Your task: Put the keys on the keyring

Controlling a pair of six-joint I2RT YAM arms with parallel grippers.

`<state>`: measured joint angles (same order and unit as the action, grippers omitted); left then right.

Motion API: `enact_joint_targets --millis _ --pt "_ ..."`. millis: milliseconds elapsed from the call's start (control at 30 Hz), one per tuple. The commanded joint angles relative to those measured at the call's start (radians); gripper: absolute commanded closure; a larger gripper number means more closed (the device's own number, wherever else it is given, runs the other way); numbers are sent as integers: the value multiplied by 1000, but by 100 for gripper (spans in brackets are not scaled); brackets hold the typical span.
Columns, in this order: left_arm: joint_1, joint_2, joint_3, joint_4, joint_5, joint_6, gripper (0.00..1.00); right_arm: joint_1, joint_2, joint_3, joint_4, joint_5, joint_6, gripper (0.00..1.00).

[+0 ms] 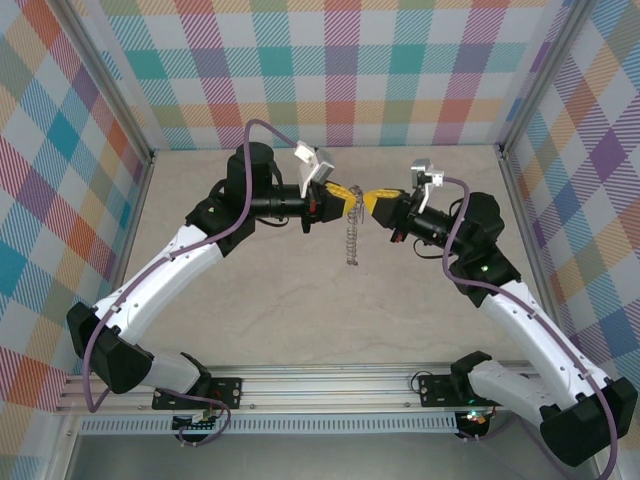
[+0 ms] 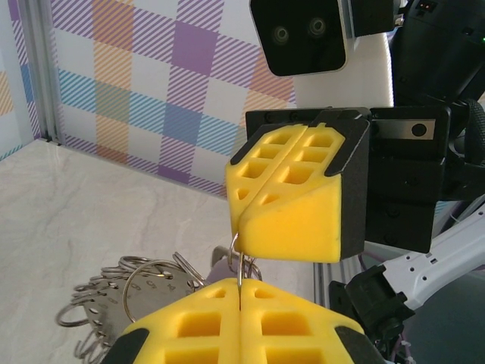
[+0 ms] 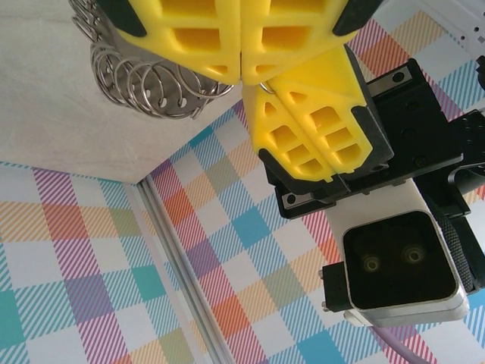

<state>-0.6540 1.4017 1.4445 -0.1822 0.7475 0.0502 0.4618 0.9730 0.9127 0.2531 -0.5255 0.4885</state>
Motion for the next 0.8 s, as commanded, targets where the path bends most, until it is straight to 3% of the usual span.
enact_joint_targets --millis 0,767 --pt "-18 7 32 31 20 11 100 14 5 40 64 -32 10 100" --pt "-22 2 29 36 21 11 100 22 27 48 66 -10 -2 100"
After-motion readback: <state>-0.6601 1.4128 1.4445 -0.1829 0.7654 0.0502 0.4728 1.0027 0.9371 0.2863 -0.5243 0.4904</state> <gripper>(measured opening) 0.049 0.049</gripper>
